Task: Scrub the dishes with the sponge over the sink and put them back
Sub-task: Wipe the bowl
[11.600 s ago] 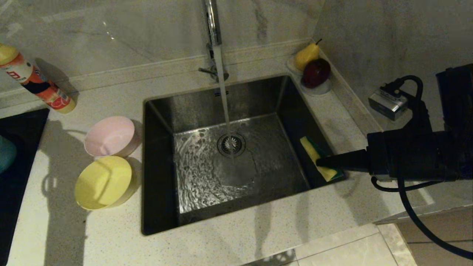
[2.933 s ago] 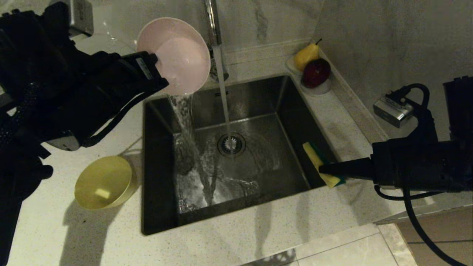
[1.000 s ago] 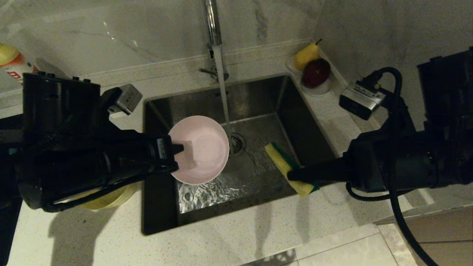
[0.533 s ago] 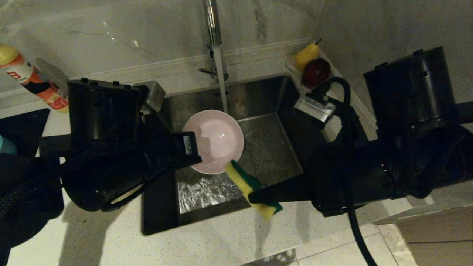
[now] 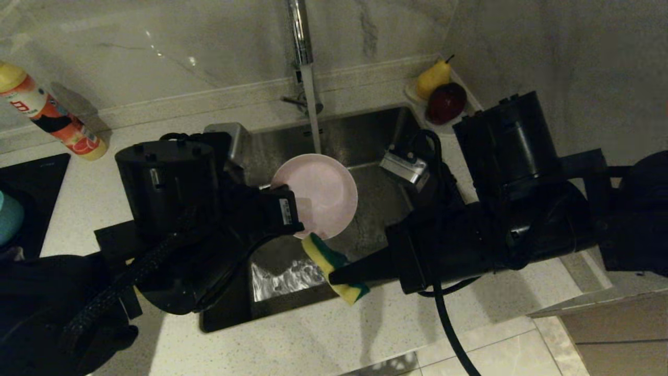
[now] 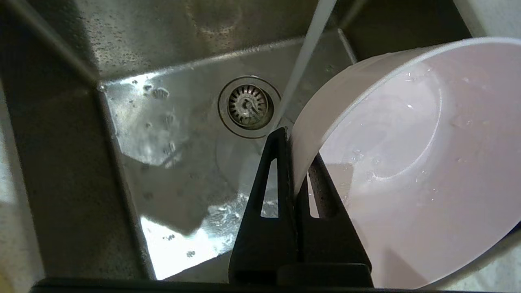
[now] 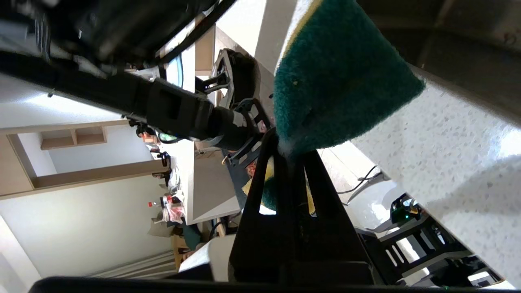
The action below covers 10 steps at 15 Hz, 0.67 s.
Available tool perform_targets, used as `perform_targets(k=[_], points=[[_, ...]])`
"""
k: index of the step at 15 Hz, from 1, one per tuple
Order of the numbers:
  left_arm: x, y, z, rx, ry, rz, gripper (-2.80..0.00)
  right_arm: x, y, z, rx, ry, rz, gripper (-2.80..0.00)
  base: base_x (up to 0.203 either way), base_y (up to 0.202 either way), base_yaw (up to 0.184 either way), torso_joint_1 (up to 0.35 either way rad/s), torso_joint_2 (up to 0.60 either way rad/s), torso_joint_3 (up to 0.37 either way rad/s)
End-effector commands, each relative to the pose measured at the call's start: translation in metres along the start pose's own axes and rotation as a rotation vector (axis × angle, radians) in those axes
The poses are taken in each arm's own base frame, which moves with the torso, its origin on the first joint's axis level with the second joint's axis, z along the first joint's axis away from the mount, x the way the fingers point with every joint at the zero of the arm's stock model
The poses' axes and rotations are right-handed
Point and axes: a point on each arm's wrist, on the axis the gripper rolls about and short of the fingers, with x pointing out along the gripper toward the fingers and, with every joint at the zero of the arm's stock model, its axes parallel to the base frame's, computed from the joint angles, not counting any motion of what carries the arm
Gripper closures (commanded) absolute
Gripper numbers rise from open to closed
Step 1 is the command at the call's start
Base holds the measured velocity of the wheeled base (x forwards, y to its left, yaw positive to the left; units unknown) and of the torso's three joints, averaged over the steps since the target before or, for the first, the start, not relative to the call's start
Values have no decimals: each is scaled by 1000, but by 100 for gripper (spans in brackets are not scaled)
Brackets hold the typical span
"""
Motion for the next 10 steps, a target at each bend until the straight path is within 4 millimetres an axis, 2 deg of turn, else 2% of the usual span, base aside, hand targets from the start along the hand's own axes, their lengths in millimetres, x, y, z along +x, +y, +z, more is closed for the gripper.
perform_targets(k=[1,6,10], points=[[-2,1,-10,8,16,2,0,8,-10,4,19,7,-14,0,0,0,0,0,0,0],[-9,5,-23,17,-30,-17,0,11,-27,23,34,-33,-39,0,0,0,0,0,0,0],[-13,3,-27,27,-21,-39,0,12,-28,29,26,-49,-38,0,0,0,0,0,0,0]])
